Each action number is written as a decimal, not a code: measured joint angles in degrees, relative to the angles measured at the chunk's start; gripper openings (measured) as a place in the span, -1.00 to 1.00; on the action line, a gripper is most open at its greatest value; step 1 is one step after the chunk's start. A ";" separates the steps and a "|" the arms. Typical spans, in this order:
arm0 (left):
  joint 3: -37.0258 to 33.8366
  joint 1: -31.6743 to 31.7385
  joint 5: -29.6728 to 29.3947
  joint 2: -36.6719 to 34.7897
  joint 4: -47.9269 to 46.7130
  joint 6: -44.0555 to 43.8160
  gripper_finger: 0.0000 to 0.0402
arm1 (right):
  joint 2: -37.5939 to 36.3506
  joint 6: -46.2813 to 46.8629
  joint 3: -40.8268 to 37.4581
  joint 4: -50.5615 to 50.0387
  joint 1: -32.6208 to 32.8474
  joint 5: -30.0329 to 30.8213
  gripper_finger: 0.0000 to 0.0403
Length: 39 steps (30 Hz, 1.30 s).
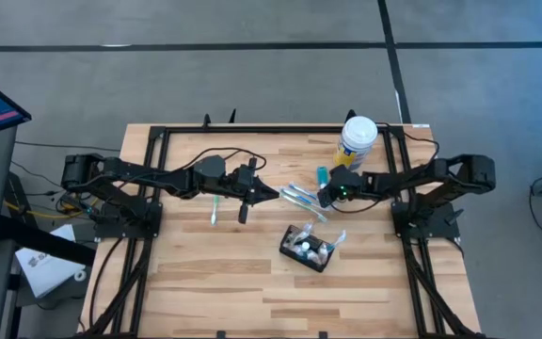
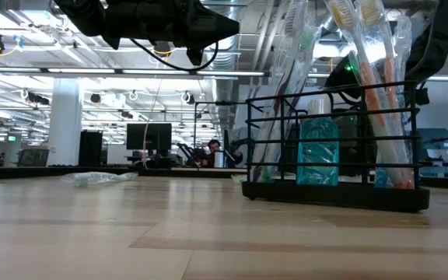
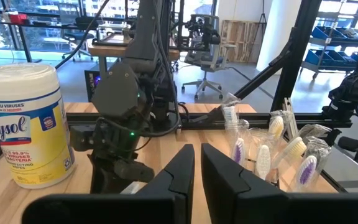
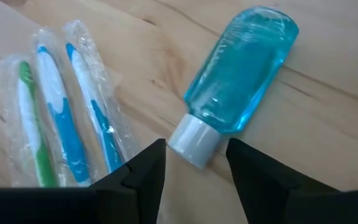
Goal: Pick & Place toothbrushing station
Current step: Put the blue mouthwash into the mesh organizer
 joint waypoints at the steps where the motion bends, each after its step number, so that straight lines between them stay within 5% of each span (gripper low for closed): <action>1: 0.00 0.00 0.00 0.00 0.00 -0.02 -0.89 | 0.19 0.03 0.34 -1.07 0.03 0.37 -0.17; 19: 0.00 0.00 0.00 0.00 -0.02 -0.02 -0.89 | 0.59 -1.27 2.59 -8.80 0.00 2.44 -0.46; 39: 0.00 0.02 0.01 0.02 -0.24 -0.01 -0.89 | -2.10 -4.59 2.25 -7.54 0.11 1.60 -0.20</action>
